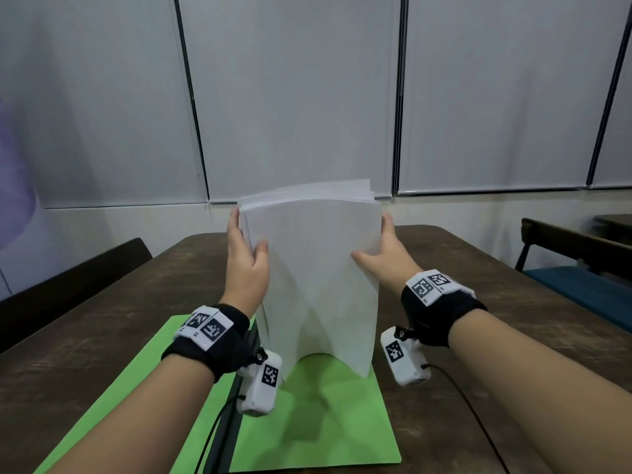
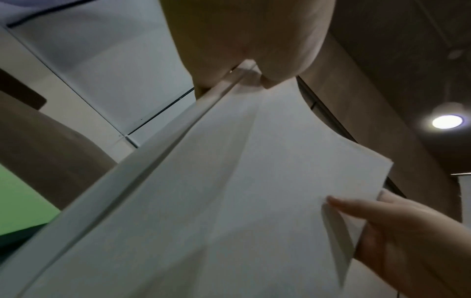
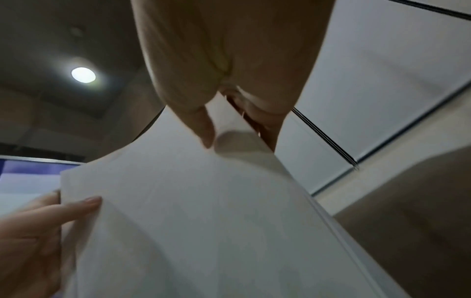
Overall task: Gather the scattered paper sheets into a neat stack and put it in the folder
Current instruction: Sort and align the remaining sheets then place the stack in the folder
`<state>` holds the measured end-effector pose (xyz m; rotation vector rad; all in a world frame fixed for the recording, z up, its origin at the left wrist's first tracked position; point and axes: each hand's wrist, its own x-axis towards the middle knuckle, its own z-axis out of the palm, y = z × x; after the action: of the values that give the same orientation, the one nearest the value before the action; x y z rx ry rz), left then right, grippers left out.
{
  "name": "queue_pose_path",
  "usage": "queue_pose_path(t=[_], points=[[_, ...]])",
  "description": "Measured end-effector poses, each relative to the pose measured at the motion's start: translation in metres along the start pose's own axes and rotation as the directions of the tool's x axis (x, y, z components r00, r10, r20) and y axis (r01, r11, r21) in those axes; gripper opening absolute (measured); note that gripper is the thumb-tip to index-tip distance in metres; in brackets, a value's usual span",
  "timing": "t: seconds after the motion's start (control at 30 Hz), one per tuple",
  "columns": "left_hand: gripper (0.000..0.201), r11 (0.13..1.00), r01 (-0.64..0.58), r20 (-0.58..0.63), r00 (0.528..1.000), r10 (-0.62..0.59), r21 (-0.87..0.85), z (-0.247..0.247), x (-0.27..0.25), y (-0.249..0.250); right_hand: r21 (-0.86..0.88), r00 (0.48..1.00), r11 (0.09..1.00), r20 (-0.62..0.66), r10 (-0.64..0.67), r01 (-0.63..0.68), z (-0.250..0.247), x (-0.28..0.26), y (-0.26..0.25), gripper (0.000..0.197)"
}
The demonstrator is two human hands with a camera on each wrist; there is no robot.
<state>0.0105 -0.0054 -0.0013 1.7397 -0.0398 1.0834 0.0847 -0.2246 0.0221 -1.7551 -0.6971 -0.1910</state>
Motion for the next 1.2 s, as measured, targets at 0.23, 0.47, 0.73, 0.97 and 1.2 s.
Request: queue_pose_path(t=[0.23,0.47,0.73,0.97,1.2], points=[[0.092,0.992,-0.063,0.013,0.998,0.062,0.108,-0.004,0.0,0.003,0.05,0.997,0.997,-0.066,-0.049,0.052,0.003,-0.003,-0.003,0.084],[0.051,0.993,0.116,-0.051,0.992,-0.115,0.022,-0.01,-0.005,0.005,0.131,0.99,0.983,-0.054,0.134,-0.126,0.019,-0.01,0.026,0.037],[0.042,0.999,0.005,-0.088,0.996,-0.001,0.047,0.012,-0.004,0.003,0.101,0.952,0.994,-0.299,0.072,-0.044,0.045,0.001,0.01,0.029],[0.032,0.973,0.202,-0.044,0.979,-0.199,0.114,0.016,-0.016,-0.015,0.155,0.951,0.977,-0.248,0.182,-0.146,0.051,-0.008,0.033,0.032],[0.017,0.971,0.218,-0.063,0.975,-0.213,0.102,0.02,-0.039,-0.052,0.235,0.959,0.942,-0.095,0.268,-0.24,0.055,-0.009,0.062,0.044]])
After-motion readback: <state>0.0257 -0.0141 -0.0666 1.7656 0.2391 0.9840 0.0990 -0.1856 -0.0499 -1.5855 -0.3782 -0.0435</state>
